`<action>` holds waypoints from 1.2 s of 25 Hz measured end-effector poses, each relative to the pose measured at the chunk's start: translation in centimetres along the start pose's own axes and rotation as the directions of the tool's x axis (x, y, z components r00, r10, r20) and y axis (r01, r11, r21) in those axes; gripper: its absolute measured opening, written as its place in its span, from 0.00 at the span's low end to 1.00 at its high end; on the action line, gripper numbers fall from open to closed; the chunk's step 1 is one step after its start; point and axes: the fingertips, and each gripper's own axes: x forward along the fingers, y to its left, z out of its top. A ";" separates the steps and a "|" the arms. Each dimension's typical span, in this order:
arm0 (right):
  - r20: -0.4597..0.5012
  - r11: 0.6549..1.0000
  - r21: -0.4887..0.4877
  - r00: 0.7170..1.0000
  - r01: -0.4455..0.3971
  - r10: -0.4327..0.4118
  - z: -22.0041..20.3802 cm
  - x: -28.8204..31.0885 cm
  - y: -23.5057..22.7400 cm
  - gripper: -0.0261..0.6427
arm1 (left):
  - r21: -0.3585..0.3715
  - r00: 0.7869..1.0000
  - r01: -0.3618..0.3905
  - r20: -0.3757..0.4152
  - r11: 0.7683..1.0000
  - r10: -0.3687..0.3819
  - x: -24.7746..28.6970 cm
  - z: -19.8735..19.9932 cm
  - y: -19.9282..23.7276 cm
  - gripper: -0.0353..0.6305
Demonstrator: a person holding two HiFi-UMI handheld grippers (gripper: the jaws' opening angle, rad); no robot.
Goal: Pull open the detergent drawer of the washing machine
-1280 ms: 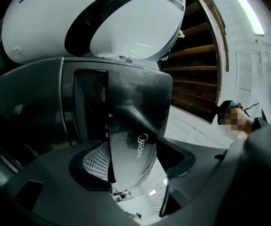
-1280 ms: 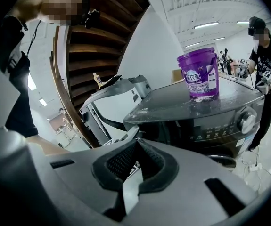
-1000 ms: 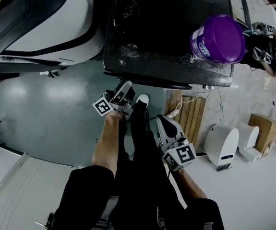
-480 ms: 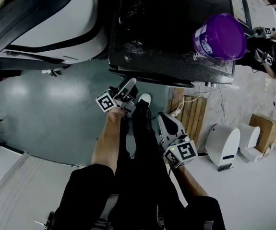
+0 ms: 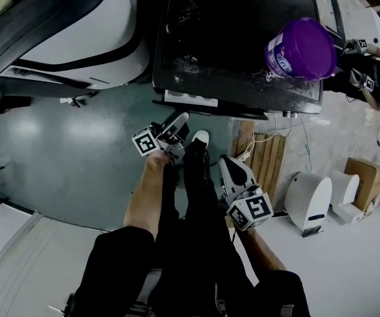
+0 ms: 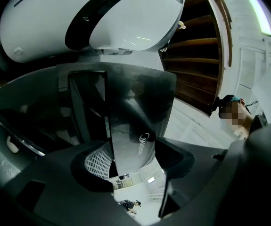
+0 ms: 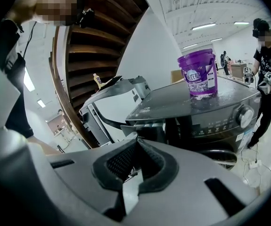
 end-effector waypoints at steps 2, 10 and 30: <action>0.002 1.000 -0.001 1.000 0.000 0.000 0.0 0.0 0.1 0.05 | 0.007 1.000 -0.011 -0.003 1.000 0.011 -0.4 -0.3 0.0 0.47; 0.013 1.000 -0.001 1.000 0.008 -0.007 -0.5 -0.3 0.5 0.05 | 0.000 1.000 -0.017 -0.013 1.000 0.017 -1.6 -1.3 -0.5 0.47; 0.023 1.000 0.004 0.999 0.028 -0.028 -2.3 -2.5 0.9 0.05 | -0.024 0.995 -0.091 0.050 0.996 0.092 -4.6 -2.7 -0.4 0.33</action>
